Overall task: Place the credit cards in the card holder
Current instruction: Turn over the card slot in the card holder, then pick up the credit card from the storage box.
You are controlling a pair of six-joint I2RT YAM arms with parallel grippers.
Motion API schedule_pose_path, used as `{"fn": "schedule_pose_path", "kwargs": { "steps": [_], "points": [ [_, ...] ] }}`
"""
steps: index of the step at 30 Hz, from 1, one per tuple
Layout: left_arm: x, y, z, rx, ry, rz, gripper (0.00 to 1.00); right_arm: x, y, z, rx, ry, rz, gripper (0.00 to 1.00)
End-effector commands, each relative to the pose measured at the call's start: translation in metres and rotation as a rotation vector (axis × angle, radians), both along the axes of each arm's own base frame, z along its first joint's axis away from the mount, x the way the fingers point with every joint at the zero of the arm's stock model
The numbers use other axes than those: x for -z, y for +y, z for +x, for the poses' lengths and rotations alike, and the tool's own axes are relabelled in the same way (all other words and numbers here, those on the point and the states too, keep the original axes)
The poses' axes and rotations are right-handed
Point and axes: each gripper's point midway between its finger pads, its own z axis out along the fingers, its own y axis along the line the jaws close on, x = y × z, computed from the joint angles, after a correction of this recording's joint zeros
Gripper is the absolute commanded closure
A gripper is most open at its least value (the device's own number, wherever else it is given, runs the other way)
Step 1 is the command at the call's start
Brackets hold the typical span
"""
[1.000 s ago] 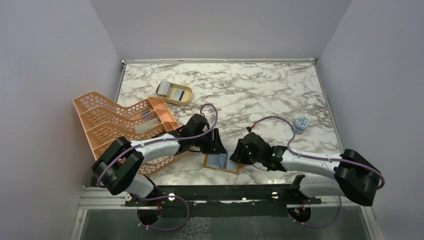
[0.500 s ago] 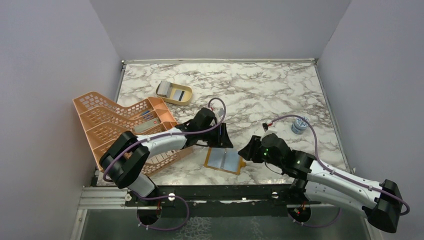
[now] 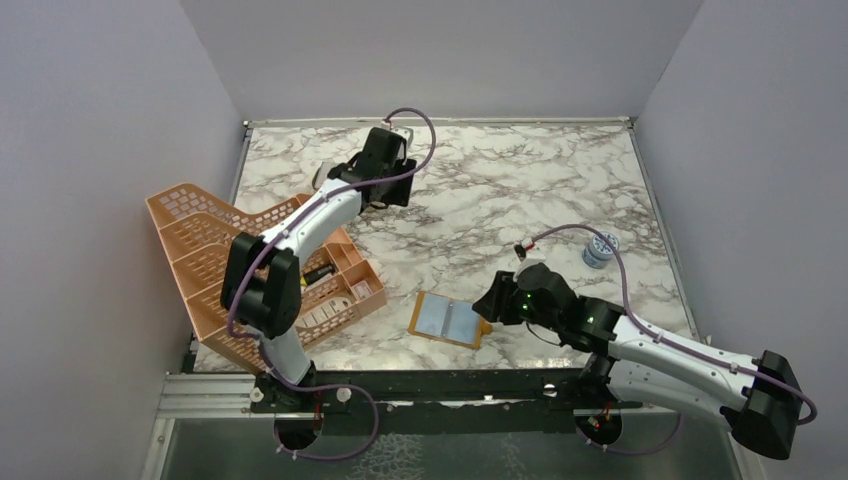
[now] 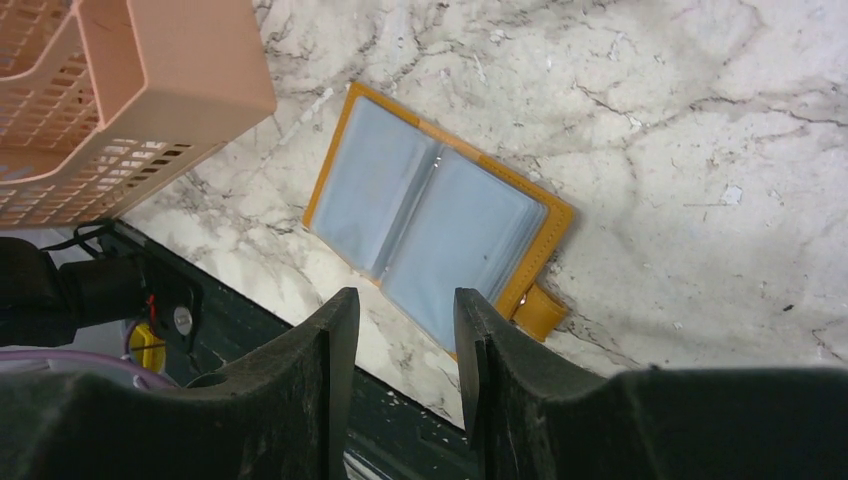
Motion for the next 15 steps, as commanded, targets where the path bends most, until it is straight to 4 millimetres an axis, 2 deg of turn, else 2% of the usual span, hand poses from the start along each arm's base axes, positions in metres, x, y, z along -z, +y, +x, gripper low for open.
{"fn": "schedule_pose_path", "kwargs": {
  "steps": [1, 5, 8, 12, 15],
  "points": [
    [0.011, 0.063, 0.038, -0.065, 0.041, 0.268, 0.43, -0.031, 0.015, 0.006, -0.057, -0.090, 0.059, 0.59],
    [0.017, 0.098, 0.076, -0.144, 0.047, 0.310, 0.44, -0.028, 0.019, 0.005, -0.071, -0.091, 0.069, 0.59],
    [0.019, 0.117, 0.096, -0.191, 0.039, 0.375, 0.44, -0.024, 0.020, 0.004, -0.078, -0.078, 0.070, 0.59],
    [0.024, 0.142, 0.114, -0.237, 0.036, 0.449, 0.44, -0.022, 0.019, 0.004, -0.069, -0.073, 0.061, 0.59],
    [0.033, 0.150, 0.122, -0.231, 0.045, 0.502, 0.44, -0.024, 0.017, 0.006, -0.059, -0.080, 0.061, 0.59]
  ]
}}
